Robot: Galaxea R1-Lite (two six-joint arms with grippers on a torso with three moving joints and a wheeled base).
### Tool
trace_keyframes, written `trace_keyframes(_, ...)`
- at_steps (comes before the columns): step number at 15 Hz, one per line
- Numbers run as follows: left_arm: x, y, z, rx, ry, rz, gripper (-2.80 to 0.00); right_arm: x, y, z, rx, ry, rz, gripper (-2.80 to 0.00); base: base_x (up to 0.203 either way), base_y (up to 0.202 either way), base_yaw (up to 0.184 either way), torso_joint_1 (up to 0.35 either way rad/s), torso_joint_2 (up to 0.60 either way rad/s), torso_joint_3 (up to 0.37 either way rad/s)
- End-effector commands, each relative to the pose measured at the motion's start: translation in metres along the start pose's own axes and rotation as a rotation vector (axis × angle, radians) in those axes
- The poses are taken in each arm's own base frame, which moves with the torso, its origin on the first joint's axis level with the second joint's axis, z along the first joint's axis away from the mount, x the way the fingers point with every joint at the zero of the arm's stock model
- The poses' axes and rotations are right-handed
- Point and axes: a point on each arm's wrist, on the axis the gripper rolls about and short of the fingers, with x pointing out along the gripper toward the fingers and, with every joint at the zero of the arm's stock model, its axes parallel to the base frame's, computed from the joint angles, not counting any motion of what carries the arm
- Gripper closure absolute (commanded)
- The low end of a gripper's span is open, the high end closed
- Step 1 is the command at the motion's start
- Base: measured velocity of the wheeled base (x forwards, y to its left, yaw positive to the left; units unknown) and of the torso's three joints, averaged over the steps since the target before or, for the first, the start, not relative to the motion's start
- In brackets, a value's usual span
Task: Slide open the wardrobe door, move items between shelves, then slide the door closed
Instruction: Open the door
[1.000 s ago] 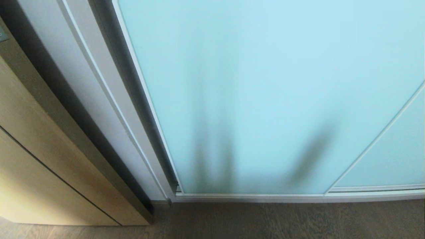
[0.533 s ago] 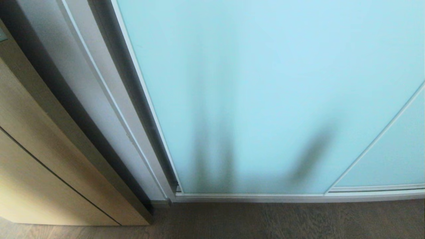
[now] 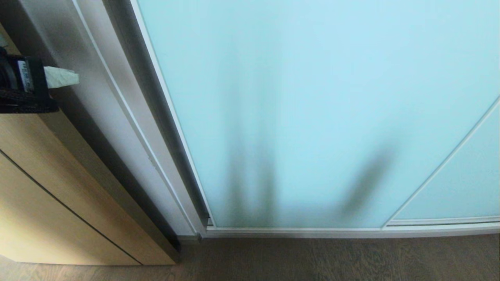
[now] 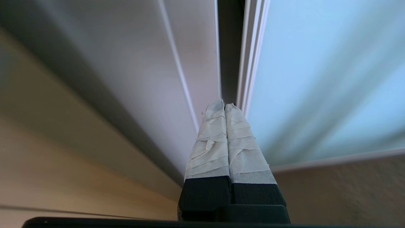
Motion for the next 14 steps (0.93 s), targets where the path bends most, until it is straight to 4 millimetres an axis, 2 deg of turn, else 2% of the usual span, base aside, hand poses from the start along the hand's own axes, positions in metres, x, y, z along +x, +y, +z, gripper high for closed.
trace_keyframes(1, 0.02, 0.001, -0.007, -0.01, 0.047, -0.01, 0.0, 0.0, 0.0, 0.0, 0.0, 0.0, 0.0, 0.0, 0.0, 0.0, 0.0, 0.0, 0.0, 0.0)
trace_keyframes(4, 0.036, 0.002, -0.006, -0.024, -0.001, -0.009, 0.0, 0.0, 0.0, 0.0, 0.0, 0.0, 0.0, 0.0, 0.0, 0.0, 0.0, 0.0, 0.0, 0.0)
trace_keyframes(8, 0.077, -0.002, -0.018, -0.071, -0.034, -0.033, 0.0, 0.0, 0.0, 0.0, 0.0, 0.0, 0.001, 0.0, 0.0, 0.0, 0.0, 0.0, 0.0, 0.0)
trace_keyframes(14, 0.097, -0.004, -0.012, -0.167, -0.092, -0.05, 0.0, 0.0, 0.0, 0.0, 0.0, 0.0, 0.001, 0.0, 0.0, 0.0, 0.0, 0.0, 0.0, 0.0)
